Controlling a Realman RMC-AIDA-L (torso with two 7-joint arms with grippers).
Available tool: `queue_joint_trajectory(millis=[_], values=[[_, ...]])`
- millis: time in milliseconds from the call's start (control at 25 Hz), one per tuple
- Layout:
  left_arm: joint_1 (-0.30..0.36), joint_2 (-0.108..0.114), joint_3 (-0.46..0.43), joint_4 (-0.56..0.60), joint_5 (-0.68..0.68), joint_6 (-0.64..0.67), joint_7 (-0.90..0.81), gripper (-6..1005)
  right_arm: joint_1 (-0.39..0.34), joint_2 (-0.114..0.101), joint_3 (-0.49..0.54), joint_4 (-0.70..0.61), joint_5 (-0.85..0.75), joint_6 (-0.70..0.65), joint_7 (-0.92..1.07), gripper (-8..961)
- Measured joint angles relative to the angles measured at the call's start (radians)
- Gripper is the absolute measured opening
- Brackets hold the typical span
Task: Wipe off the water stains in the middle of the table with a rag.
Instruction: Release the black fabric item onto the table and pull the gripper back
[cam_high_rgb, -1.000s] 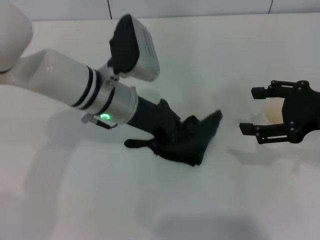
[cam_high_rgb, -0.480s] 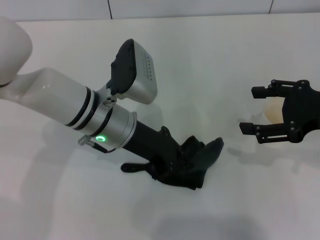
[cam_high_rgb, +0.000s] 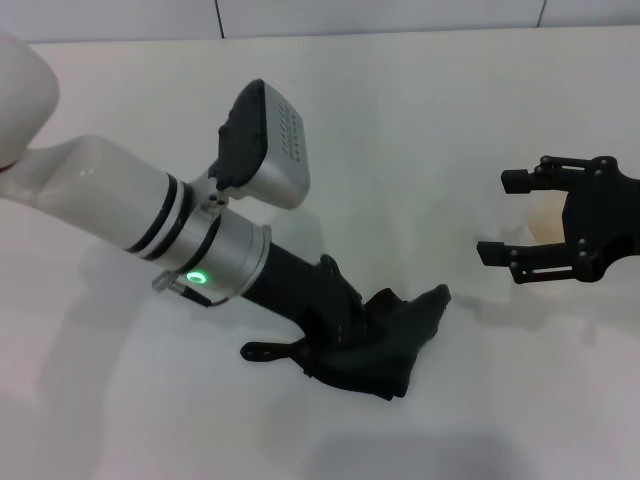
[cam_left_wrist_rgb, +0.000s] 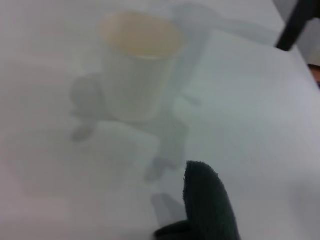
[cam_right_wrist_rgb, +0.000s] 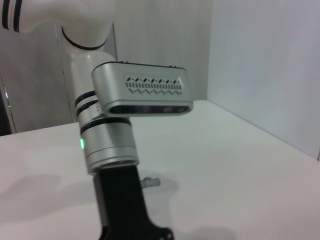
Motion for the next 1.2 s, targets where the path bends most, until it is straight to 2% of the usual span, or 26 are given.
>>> queue_joint_trajectory(millis=[200,560,920,1200], values=[[-0.001,0.005,-0.094,0.003,0.071,-0.062,0.001,53,-0.002,0.000,0.001,0.000,0.000,-0.001,-0.001,856],[0.013,0.006,-0.261,0.021,0.191,-0.091,-0.003,53,-0.003,0.000,0.001,0.001,0.000,-0.004,-0.003,856],[0.065,0.012,-0.274,0.089,0.196,-0.087,-0.009,53,-0.003,0.000,0.003,0.002,0.000,-0.004,-0.002,856],[0.104,0.008,-0.274,0.132,0.192,-0.075,-0.017,54,-0.002,0.000,0.015,0.006,0.000,-0.005,0.000,856]])
